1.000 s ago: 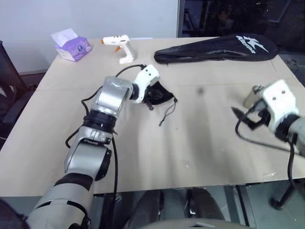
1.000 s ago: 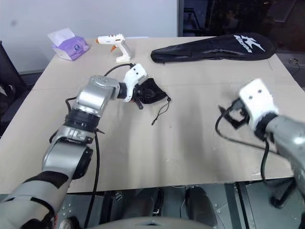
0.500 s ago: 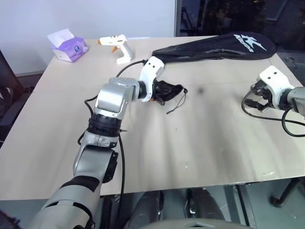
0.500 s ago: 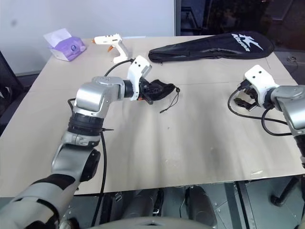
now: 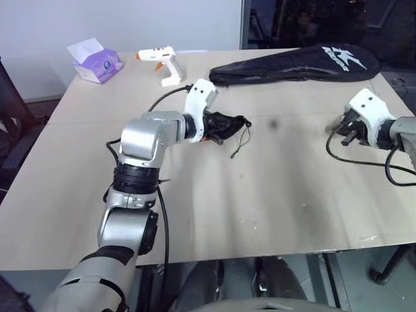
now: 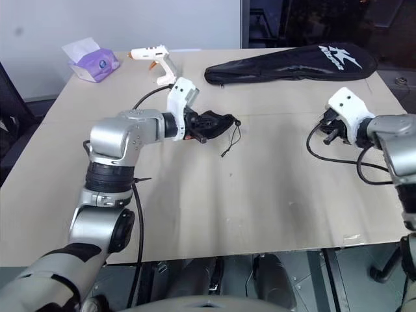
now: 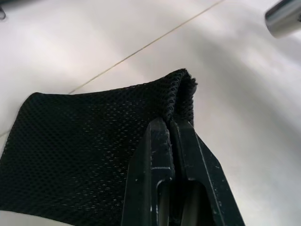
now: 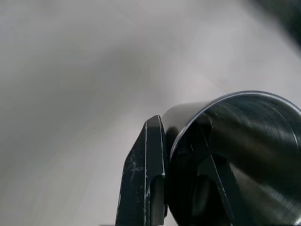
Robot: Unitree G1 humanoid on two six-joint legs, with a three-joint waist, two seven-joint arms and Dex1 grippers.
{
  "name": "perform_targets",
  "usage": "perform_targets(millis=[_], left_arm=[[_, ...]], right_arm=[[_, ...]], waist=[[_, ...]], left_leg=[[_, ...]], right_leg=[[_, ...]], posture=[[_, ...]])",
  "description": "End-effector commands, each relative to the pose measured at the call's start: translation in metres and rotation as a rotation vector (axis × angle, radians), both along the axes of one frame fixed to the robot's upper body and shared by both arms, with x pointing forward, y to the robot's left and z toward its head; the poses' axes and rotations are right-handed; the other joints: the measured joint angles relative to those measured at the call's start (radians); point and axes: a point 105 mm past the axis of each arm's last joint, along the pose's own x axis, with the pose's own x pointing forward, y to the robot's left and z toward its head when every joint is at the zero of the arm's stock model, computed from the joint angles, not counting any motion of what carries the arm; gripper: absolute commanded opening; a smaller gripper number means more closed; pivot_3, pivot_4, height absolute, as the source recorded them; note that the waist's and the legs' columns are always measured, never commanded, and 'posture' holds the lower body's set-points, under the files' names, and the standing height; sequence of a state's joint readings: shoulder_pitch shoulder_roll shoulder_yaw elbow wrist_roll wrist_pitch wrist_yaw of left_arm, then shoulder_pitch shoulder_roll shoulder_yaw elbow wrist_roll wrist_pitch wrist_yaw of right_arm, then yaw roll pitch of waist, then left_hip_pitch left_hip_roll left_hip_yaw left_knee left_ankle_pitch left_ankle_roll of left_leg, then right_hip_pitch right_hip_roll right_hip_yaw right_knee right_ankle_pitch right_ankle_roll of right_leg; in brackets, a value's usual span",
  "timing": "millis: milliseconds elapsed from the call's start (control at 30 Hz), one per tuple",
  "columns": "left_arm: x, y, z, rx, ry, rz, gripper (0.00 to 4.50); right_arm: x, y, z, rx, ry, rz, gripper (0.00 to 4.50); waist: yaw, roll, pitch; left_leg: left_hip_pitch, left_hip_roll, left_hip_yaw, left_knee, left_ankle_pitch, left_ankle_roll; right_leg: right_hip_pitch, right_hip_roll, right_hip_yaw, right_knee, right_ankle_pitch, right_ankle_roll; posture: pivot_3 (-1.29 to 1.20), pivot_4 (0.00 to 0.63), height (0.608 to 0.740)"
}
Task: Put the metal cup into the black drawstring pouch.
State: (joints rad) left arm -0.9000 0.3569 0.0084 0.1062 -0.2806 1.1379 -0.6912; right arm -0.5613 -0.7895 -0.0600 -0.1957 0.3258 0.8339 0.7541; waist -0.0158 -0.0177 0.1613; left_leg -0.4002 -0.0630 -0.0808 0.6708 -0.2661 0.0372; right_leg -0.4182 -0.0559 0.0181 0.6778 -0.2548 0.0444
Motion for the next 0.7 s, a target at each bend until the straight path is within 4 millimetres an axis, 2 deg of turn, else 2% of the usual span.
perform_targets(millis=[33, 167, 333, 467, 700], left_arm=[[0.004, -0.002, 0.004, -0.068, 0.044, 0.0, 0.0], [0.009, -0.008, -0.001, -0.091, 0.099, -0.01, 0.0], [0.013, -0.018, 0.007, -0.105, 0.124, -0.03, 0.0], [0.011, -0.024, 0.013, -0.119, 0.135, -0.049, 0.0], [0.01, -0.021, 0.015, -0.117, 0.147, -0.026, 0.0]], right_arm=[[-0.03, 0.056, 0.026, 0.2, -0.157, 0.11, 0.03], [-0.037, 0.114, 0.014, 0.435, -0.223, 0.131, 0.03], [-0.018, 0.155, -0.007, 0.605, -0.242, 0.07, 0.03], [-0.007, 0.171, -0.028, 0.614, -0.245, 0.054, 0.03], [0.003, 0.182, -0.053, 0.619, -0.233, 0.042, 0.03]], waist=[[-0.001, 0.0, 0.0], [0.002, 0.0, 0.0], [0.002, 0.0, -0.001], [-0.008, 0.0, 0.0], [-0.026, 0.0, 0.0]], left_leg=[[0.0, 0.0, 0.0, 0.0, 0.0, 0.0], [0.001, -0.001, -0.001, 0.001, 0.001, -0.001], [0.0, -0.003, 0.0, 0.002, 0.001, -0.001], [0.001, -0.002, -0.001, -0.001, 0.002, -0.003], [0.001, -0.003, 0.0, -0.002, 0.002, -0.003]], right_leg=[[0.0, 0.0, 0.0, 0.0, 0.0, 0.0], [0.0, 0.0, 0.0, 0.002, 0.0, 0.0], [-0.001, -0.001, 0.0, 0.002, 0.0, 0.0], [-0.003, 0.001, 0.001, 0.003, 0.0, 0.0], [-0.004, 0.001, 0.002, 0.003, 0.0, 0.0]], posture=[[0.0, 0.15, 0.74], [0.0, 0.15, 0.74], [0.0, 0.15, 0.74], [0.0, 0.15, 0.74], [0.0, 0.15, 0.74]])
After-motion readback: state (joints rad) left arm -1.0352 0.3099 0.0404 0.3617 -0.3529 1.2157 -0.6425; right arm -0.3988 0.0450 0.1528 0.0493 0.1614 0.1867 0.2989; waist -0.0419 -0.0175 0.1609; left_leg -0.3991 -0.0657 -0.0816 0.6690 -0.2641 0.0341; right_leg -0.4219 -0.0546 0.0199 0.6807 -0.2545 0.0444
